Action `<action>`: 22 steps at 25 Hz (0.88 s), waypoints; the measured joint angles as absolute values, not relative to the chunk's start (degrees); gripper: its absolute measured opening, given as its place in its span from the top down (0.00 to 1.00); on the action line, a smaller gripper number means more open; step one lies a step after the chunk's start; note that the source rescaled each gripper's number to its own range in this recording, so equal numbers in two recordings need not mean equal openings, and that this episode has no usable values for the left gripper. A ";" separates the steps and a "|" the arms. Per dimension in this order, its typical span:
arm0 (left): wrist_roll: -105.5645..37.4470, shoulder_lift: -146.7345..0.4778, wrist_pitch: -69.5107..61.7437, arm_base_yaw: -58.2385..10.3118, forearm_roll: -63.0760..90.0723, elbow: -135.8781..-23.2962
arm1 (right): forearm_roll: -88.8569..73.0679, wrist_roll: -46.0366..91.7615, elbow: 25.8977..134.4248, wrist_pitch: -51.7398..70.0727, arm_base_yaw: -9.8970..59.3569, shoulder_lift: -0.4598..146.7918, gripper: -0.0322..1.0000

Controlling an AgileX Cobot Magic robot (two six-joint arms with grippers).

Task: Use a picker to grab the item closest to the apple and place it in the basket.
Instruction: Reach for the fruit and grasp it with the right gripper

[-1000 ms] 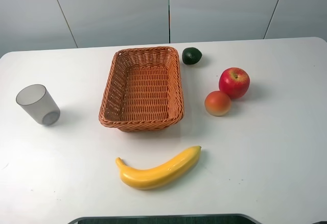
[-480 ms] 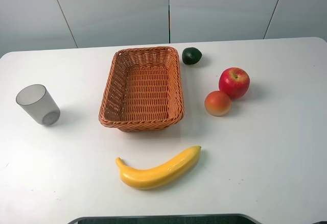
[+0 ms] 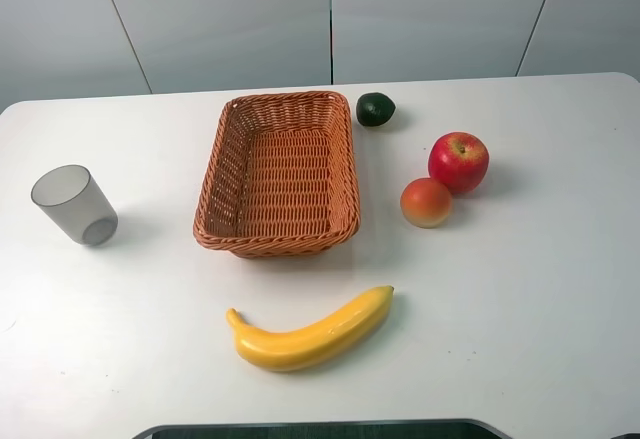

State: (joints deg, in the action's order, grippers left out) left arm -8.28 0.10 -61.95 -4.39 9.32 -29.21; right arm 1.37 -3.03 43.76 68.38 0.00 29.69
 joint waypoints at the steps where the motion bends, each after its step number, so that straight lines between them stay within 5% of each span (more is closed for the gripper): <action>1: -8.28 0.10 -61.95 -4.39 9.32 -29.21 | 1.11 -4.11 44.39 67.75 0.00 32.51 0.00; 12: -8.28 0.10 -61.95 -4.39 9.32 -29.21 | 7.04 -21.50 48.46 62.10 15.98 65.30 0.00; 22: -8.28 0.10 -61.95 -4.39 9.32 -29.21 | 14.34 -45.92 48.86 52.39 30.25 77.91 0.00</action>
State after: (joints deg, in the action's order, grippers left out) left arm -8.28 0.10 -61.95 -4.39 9.32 -29.21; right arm 14.34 -45.92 48.86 52.39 30.25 77.91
